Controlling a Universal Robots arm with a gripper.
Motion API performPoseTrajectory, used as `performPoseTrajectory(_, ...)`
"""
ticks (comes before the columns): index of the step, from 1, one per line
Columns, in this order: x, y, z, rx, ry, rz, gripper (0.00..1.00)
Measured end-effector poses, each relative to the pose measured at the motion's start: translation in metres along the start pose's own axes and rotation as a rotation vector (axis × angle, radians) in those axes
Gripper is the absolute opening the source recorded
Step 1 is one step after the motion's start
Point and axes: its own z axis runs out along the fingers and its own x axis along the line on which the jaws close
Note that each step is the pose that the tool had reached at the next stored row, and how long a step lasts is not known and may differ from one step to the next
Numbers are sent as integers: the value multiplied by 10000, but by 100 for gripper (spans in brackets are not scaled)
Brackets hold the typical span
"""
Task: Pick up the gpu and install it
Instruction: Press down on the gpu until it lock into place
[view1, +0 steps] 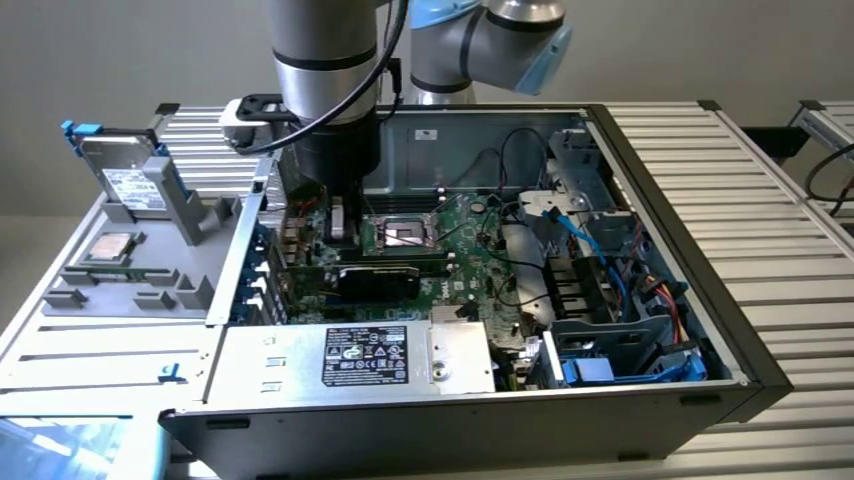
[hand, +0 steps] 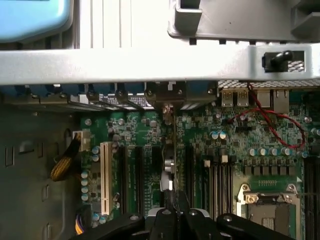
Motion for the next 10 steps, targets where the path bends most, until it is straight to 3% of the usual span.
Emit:
performPoseTrajectory(5,12,-153,-21,-127,3,-12,12)
performPoseTrajectory(7,13,-214,-20,-211,5,-16,12)
performPoseTrajectory(10,19,-255,-2,-387,-6,-31,12)
